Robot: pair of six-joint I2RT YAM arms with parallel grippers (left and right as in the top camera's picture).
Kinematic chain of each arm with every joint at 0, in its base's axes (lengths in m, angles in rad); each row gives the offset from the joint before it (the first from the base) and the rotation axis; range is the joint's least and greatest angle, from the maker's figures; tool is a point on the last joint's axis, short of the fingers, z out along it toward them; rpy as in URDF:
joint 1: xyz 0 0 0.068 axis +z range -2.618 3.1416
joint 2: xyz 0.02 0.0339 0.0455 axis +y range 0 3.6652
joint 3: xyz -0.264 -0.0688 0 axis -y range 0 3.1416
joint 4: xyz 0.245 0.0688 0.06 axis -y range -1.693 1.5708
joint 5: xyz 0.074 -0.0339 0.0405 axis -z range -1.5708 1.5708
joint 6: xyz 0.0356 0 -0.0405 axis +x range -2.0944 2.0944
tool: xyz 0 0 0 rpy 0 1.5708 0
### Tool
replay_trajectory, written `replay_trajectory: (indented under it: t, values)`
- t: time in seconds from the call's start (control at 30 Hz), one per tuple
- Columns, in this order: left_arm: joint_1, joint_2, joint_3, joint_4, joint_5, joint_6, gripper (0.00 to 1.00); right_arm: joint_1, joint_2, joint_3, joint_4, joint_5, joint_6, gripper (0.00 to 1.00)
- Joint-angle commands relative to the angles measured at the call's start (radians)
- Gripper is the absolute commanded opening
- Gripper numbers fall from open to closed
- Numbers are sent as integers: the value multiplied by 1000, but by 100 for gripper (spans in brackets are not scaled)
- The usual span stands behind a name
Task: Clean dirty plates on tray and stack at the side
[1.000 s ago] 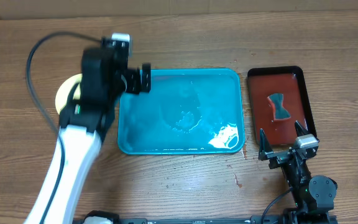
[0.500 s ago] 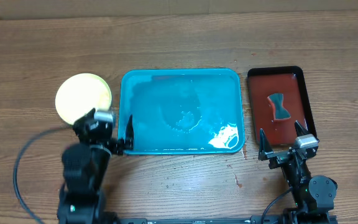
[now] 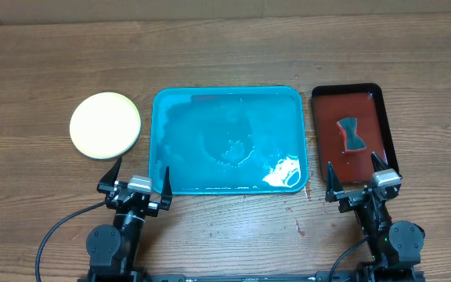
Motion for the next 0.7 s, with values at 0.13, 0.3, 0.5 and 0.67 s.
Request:
replay_trajectory:
  t: [0.13, 0.3, 0.5, 0.67]
  values:
    - [15, -71, -63, -13, 5, 26, 100, 7, -7, -11, 5, 10, 7, 100]
    - [12, -77, -63, -11, 7, -14, 100, 7, -7, -11, 5, 10, 7, 100]
    - [11, -75, -63, -11, 6, -17, 100, 7, -7, -11, 5, 10, 7, 100]
    - [11, -75, -63, -11, 6, -17, 100, 7, -7, -11, 5, 10, 7, 100]
